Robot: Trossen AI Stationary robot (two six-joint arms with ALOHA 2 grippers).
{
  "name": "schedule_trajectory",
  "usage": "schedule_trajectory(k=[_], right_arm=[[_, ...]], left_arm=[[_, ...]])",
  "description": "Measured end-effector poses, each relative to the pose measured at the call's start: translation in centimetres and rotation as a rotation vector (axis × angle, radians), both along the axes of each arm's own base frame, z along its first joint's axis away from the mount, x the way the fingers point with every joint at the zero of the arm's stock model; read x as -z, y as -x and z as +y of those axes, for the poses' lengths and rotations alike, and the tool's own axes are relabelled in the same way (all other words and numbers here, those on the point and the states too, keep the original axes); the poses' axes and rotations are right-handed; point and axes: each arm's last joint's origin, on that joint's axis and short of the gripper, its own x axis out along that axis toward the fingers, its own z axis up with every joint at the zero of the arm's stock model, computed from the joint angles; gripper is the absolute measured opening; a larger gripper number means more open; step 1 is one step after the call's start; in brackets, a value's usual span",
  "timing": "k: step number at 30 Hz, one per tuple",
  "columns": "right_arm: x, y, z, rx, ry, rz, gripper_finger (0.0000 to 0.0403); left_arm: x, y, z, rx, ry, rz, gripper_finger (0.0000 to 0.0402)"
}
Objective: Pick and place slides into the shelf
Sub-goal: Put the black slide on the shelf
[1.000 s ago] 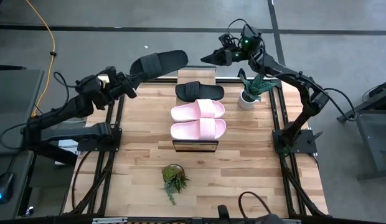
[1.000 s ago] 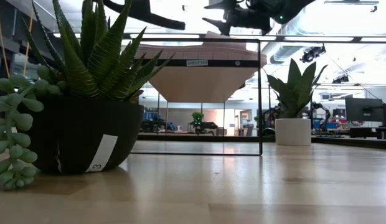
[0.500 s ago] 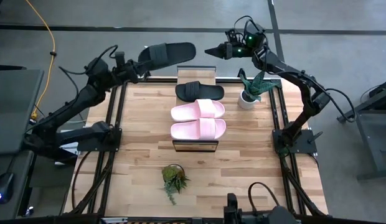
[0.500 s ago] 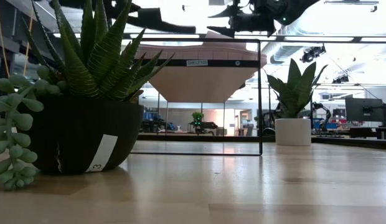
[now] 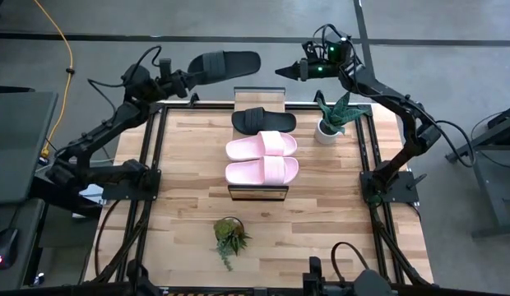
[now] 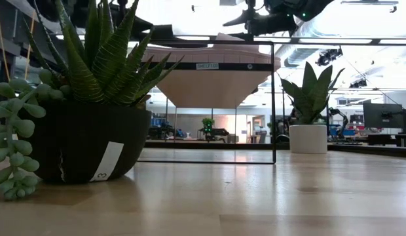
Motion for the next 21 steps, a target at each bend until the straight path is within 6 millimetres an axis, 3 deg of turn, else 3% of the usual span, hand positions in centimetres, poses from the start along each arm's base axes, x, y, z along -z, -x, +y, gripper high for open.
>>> schedule_trajectory(k=[12,21], right_arm=[[0.0,0.2,-0.3,0.043,0.027,0.001,0.0134],[-0.4,0.2,-0.4,0.065,0.056,-0.027,0.0148]], left_arm=[[-2.5,-0.5,2.4,0.113,-0.061,0.015,0.0000],[-2.6,-0.9,3.3,0.131,-0.044,0.025,0.0000]])
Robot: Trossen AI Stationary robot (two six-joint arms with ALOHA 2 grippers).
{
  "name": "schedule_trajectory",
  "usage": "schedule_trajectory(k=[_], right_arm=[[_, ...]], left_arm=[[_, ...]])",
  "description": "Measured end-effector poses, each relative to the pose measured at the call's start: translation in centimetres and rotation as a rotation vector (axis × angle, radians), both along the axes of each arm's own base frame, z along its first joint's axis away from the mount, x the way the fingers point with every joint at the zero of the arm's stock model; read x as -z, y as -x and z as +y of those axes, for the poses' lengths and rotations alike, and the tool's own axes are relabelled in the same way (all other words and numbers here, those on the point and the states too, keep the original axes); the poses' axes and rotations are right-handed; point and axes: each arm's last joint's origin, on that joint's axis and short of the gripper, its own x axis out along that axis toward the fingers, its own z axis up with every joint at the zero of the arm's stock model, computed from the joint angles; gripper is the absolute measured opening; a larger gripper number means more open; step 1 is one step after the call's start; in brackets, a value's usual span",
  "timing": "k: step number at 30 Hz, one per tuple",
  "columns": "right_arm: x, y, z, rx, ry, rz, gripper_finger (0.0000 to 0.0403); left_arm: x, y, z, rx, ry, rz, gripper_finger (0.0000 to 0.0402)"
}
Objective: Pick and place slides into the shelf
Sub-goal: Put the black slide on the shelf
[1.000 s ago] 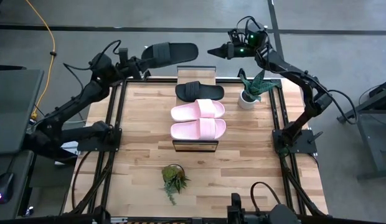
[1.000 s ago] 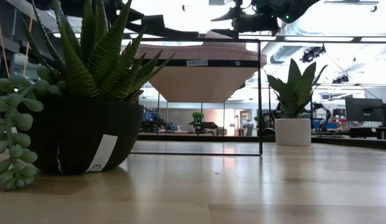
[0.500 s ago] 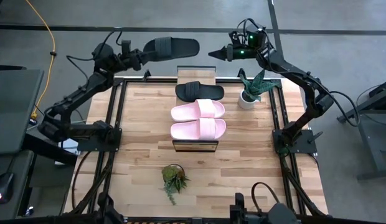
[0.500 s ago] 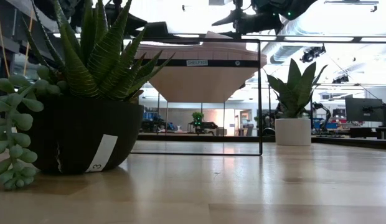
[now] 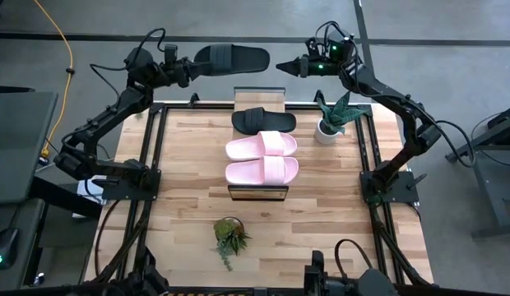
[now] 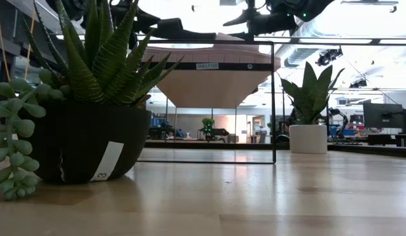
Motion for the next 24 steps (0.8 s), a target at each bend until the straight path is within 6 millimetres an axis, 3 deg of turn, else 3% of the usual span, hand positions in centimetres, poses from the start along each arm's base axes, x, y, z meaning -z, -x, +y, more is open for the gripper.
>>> schedule_trajectory(k=[10,24], right_arm=[[0.0,0.2,-0.4,0.069,-0.004,0.006,0.0253],[0.0,0.5,-0.6,0.071,-0.011,0.005,0.0259]], left_arm=[[0.1,-1.3,-0.4,0.031,-0.008,0.004,0.0000],[0.3,-1.8,-0.1,0.006,-0.007,-0.011,0.0000]])
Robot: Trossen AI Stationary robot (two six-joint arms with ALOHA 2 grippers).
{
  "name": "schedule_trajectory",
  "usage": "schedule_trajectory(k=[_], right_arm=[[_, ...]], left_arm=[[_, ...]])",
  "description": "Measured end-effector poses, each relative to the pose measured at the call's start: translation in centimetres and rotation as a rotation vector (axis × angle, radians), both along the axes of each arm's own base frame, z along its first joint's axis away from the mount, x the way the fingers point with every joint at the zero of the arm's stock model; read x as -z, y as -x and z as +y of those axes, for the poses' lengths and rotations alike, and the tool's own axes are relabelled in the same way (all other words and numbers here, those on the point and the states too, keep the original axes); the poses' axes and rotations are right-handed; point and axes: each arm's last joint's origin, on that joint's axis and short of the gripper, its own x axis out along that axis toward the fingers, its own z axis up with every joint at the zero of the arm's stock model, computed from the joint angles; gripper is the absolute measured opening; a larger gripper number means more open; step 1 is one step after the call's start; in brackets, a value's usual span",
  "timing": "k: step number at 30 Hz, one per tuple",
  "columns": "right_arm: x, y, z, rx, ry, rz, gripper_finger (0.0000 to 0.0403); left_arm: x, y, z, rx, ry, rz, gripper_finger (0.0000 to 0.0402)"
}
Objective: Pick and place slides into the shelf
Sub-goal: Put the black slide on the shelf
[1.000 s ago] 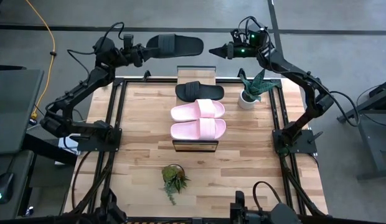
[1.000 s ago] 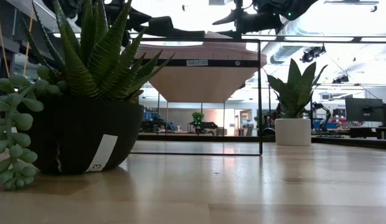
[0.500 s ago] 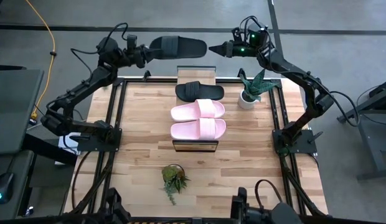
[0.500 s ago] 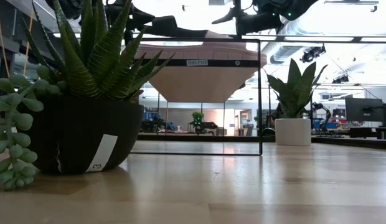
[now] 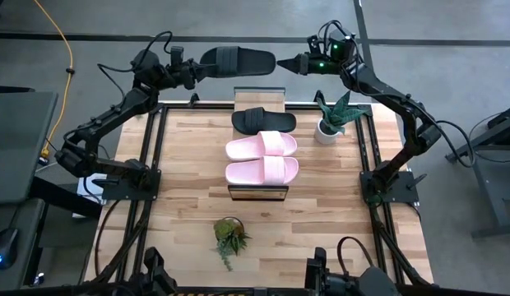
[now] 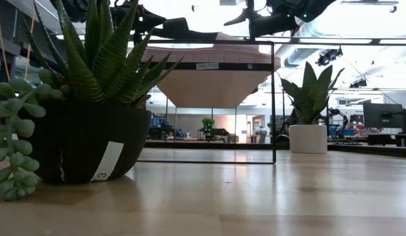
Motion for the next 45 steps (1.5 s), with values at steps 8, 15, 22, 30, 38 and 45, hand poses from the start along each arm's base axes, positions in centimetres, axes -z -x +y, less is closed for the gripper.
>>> schedule_trajectory(k=[8,15,22,30,38,45], right_arm=[[0.0,0.0,0.0,0.001,-0.007,-0.001,0.0259],[0.0,0.0,0.0,0.000,-0.008,-0.001,0.0259],[0.0,-0.2,0.2,-0.011,0.016,0.003,0.0242],[-0.1,-0.2,0.1,-0.010,0.028,-0.006,0.0204],[-0.1,-0.2,0.1,-0.005,0.028,-0.005,0.0174],[-0.1,-0.2,0.1,0.018,0.030,-0.002,0.0116]], left_arm=[[0.1,-1.1,0.0,0.019,-0.012,-0.017,0.0000],[-0.8,-2.2,0.8,0.036,-0.028,-0.022,0.0000],[-1.5,-2.7,1.7,0.068,-0.035,-0.018,0.0000],[-1.0,-3.0,1.7,0.073,-0.013,0.020,0.0000],[-0.9,-3.0,1.7,0.073,-0.011,0.025,0.0000],[-0.9,-3.0,1.7,0.073,-0.012,0.026,0.0000]])
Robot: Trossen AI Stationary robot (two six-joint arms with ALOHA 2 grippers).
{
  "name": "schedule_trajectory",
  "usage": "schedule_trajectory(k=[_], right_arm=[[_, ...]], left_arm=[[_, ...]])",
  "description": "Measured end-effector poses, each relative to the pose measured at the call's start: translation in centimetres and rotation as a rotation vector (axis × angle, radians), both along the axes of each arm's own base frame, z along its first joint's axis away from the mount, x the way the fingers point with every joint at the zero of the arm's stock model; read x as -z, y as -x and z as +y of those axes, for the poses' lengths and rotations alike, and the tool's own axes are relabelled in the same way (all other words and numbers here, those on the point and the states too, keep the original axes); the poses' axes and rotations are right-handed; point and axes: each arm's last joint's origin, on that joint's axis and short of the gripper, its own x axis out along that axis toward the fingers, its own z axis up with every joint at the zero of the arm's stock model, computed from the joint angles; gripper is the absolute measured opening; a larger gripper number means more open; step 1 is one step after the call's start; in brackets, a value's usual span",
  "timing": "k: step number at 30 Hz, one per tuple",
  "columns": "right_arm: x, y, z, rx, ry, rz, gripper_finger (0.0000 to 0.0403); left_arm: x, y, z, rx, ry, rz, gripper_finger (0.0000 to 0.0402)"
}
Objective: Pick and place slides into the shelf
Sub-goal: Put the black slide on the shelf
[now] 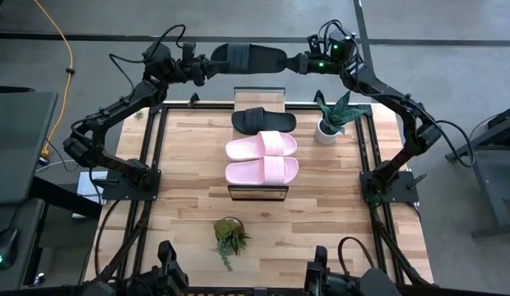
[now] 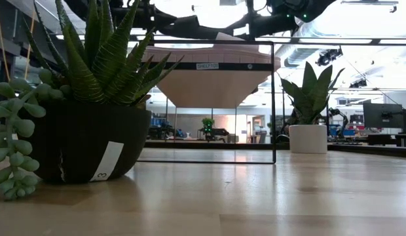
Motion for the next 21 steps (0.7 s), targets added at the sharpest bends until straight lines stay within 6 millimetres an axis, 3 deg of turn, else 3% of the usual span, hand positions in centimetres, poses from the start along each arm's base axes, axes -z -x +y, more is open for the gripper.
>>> schedule_trajectory(k=[8,15,21], right_arm=[[0.0,0.0,-0.1,0.024,0.009,0.004,0.0064],[0.0,0.2,-0.2,0.028,0.007,0.007,0.0059],[-0.3,1.8,-0.5,0.053,-0.002,0.034,0.0058]], left_arm=[[0.0,0.0,0.0,-0.004,0.000,0.002,0.0009],[0.0,0.1,0.1,-0.023,-0.004,0.004,0.0037],[0.1,0.1,0.1,-0.024,0.008,0.011,0.0052]])
